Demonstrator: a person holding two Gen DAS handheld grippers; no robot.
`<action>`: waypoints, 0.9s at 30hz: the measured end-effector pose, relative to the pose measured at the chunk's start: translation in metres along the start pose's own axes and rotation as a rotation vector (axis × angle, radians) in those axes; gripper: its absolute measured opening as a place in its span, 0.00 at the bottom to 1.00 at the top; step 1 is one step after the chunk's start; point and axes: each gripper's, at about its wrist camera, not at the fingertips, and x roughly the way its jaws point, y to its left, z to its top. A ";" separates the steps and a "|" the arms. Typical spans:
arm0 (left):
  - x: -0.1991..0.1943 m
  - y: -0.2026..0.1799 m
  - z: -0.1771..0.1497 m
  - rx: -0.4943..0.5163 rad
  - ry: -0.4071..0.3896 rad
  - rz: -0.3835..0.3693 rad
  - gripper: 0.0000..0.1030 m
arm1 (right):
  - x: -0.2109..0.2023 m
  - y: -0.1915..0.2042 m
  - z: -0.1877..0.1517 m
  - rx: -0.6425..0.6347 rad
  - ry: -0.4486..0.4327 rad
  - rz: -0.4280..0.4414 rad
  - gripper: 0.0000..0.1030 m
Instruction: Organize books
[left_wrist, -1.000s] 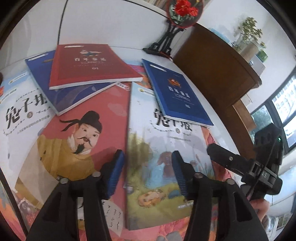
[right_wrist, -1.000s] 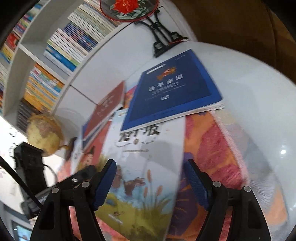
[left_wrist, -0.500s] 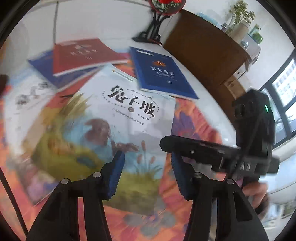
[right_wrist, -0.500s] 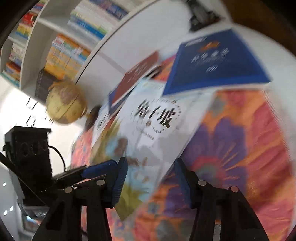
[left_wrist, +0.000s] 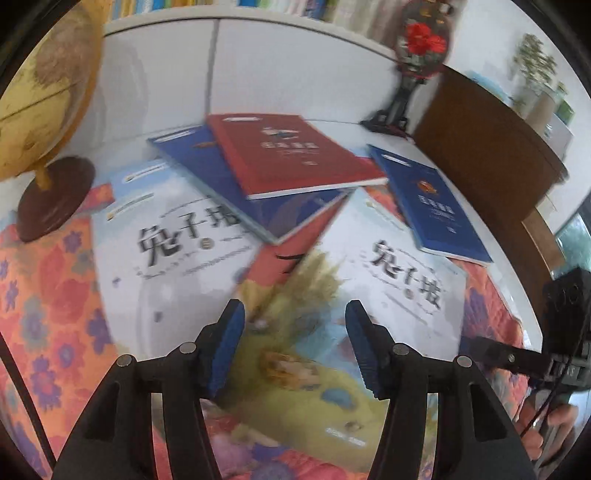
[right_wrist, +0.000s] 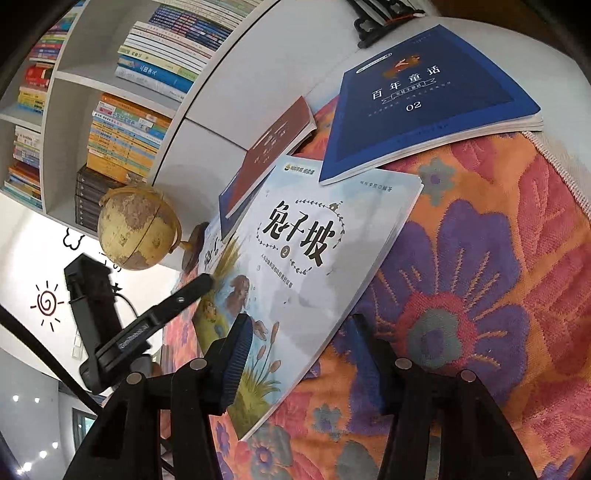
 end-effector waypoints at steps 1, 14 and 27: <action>-0.001 -0.008 -0.003 0.033 0.005 0.023 0.56 | 0.000 0.000 0.000 0.001 -0.001 -0.006 0.51; -0.050 -0.037 -0.095 0.108 0.158 -0.200 0.56 | -0.002 0.006 -0.003 -0.171 0.232 0.052 0.53; -0.012 -0.002 -0.084 -0.121 0.163 -0.442 0.54 | -0.005 -0.009 -0.001 -0.140 0.142 0.001 0.29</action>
